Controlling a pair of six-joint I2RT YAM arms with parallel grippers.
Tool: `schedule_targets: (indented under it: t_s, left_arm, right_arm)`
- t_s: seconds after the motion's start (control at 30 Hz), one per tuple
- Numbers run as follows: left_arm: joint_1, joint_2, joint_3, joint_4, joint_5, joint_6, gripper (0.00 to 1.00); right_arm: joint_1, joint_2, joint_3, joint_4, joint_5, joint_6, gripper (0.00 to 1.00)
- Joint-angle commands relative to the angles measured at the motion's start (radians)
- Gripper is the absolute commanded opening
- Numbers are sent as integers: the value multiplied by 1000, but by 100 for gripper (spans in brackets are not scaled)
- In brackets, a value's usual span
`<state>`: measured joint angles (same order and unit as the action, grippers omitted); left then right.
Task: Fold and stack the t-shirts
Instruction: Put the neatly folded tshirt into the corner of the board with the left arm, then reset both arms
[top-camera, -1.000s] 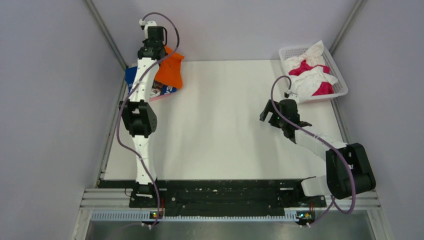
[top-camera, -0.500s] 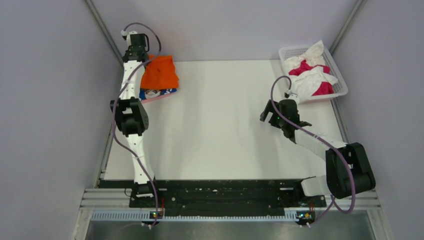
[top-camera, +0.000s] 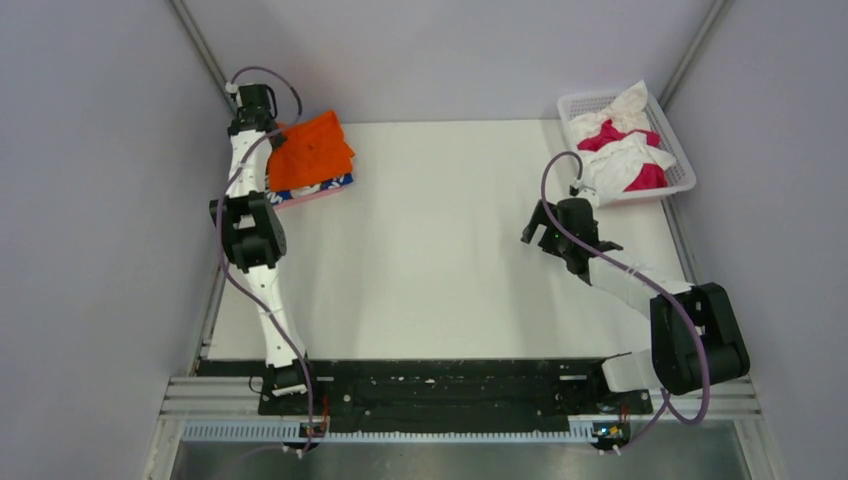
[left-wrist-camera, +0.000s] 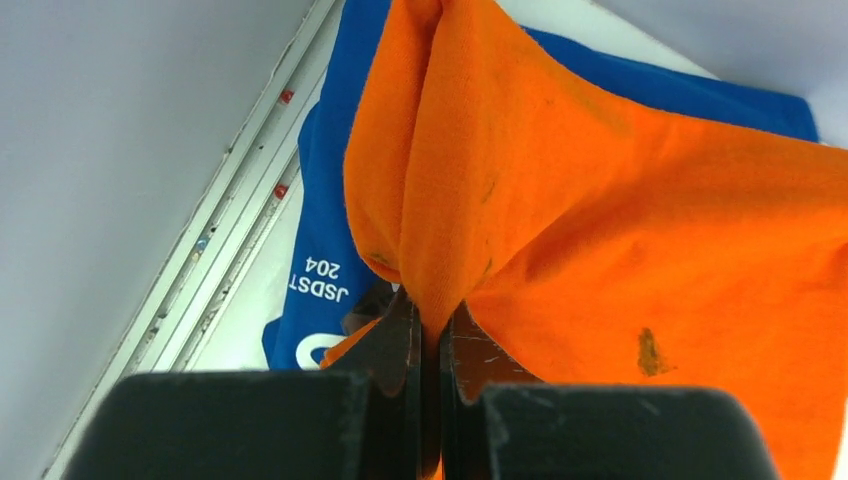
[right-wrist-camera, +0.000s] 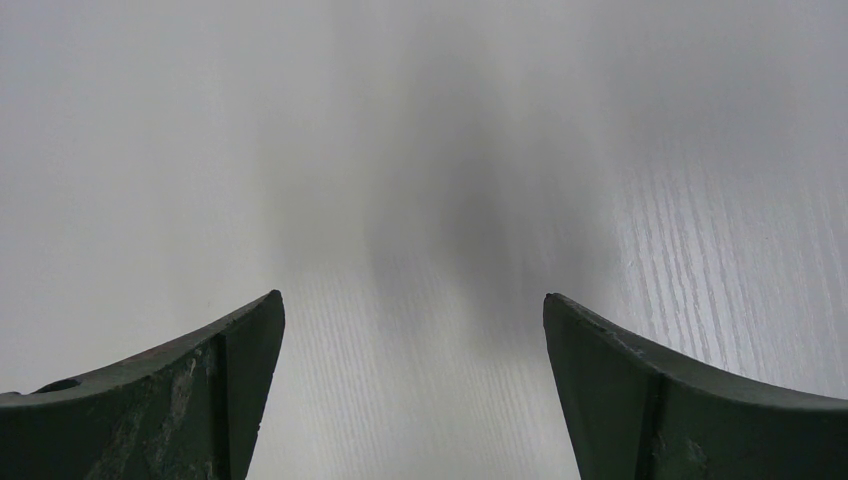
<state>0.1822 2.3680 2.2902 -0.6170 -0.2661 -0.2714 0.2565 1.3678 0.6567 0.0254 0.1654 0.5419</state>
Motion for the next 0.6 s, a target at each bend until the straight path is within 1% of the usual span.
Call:
schedule_targets:
  t_s: [0.0, 0.1, 0.13, 0.17, 0.23, 0.33, 0.47, 0.57]
  left_arm:
    - [43, 33, 6, 61, 71, -1, 8]
    - [56, 44, 15, 47, 33, -15, 75]
    - [58, 41, 17, 43, 9, -23, 95]
    - [59, 33, 21, 36, -13, -39, 99]
    - [61, 7, 18, 29, -29, -50, 99]
    - [59, -47, -8, 25, 14, -77, 99]
    - [48, -144, -108, 67, 87, -106, 99]
    - [11, -220, -187, 95, 58, -112, 99]
  right_arm:
    - [-10, 2, 52, -1, 28, -11, 99]
    - [-10, 2, 55, -6, 35, -14, 99]
    - [-10, 1, 56, -7, 34, -13, 99]
    - [-10, 0, 57, -10, 35, -14, 99]
    - [-10, -3, 57, -13, 37, -14, 99]
    - [-10, -9, 56, -15, 37, -10, 99]
    - [-10, -13, 55, -18, 32, -9, 99]
    - [-11, -25, 51, -19, 35, -2, 99]
